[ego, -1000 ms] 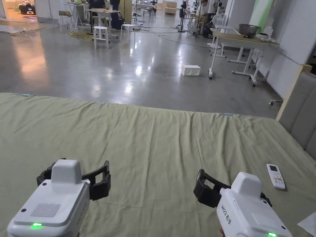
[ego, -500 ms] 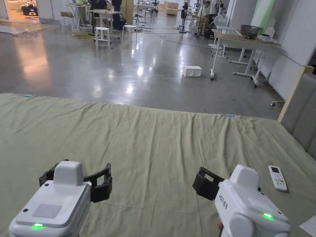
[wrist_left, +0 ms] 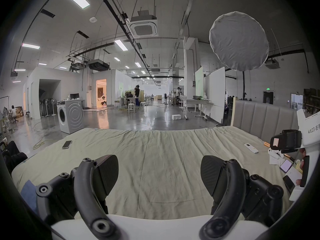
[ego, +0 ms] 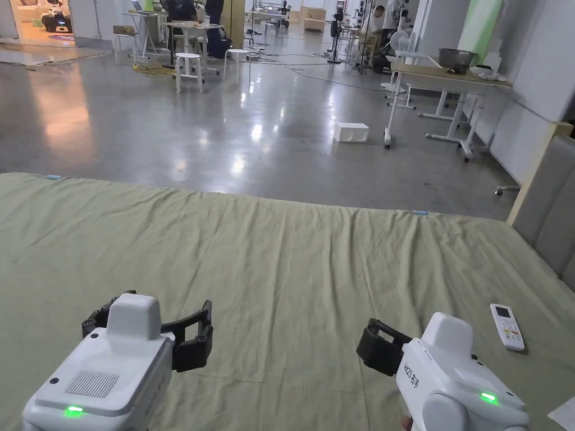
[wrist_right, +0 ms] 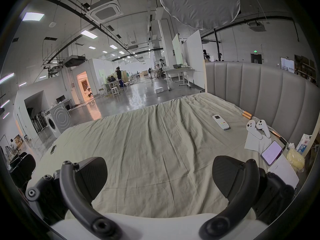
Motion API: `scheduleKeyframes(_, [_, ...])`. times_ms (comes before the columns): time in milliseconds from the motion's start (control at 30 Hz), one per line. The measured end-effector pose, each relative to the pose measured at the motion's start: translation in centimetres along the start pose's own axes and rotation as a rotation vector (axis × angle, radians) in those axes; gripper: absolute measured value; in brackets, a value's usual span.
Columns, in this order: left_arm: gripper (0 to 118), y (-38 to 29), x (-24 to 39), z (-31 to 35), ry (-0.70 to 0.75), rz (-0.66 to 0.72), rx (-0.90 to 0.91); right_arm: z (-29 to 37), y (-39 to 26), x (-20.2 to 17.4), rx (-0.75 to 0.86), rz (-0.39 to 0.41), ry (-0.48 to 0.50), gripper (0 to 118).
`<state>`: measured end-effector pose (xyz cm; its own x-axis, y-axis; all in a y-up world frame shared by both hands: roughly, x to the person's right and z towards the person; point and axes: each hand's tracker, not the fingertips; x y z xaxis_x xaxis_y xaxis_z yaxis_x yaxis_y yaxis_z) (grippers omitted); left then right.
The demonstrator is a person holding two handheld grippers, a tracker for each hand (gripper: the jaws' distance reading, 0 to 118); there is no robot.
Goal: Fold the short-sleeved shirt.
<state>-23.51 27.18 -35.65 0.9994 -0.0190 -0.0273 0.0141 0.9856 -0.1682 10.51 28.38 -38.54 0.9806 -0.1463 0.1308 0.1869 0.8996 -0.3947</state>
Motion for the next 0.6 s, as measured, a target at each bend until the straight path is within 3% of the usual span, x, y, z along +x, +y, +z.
scheduleKeyframes(600, [98,-0.8,-0.32,-0.18,0.013,0.02,-0.027,-0.46,-0.25,-0.21,-0.002,0.015,0.021,118])
